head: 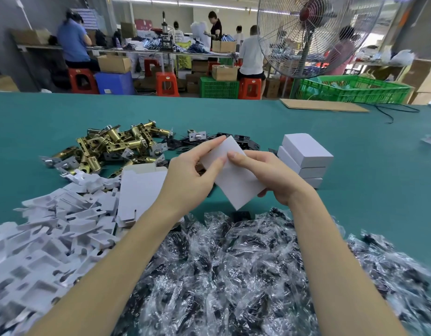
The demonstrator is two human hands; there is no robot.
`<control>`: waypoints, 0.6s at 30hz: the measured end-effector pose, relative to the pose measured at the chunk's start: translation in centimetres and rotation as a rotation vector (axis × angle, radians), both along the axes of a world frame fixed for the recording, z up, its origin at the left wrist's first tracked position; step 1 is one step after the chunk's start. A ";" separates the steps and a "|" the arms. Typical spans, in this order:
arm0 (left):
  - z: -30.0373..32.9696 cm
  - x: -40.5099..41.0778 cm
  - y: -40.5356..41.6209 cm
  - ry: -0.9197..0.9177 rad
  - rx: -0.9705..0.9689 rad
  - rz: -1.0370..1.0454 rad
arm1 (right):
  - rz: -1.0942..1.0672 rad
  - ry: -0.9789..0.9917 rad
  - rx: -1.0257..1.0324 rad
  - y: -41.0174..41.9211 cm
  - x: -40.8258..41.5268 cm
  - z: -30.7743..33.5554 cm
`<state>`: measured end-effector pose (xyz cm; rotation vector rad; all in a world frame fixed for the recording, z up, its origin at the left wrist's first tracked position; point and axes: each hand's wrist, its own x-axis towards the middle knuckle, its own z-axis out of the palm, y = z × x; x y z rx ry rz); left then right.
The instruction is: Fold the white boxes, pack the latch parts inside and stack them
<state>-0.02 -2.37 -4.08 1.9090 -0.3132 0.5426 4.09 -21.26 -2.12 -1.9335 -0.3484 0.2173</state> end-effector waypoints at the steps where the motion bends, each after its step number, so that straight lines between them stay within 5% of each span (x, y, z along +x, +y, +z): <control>1: -0.1 0.0 0.1 -0.011 0.038 -0.031 | 0.002 0.005 0.009 -0.2 0.0 0.0; 10: 0.2 0.5 0.5 0.050 -0.310 -0.047 | 0.190 0.156 0.153 0.1 0.2 -0.6; 18: 0.1 0.6 0.8 0.289 -0.453 -0.102 | 0.118 -0.066 0.243 0.5 0.5 -0.4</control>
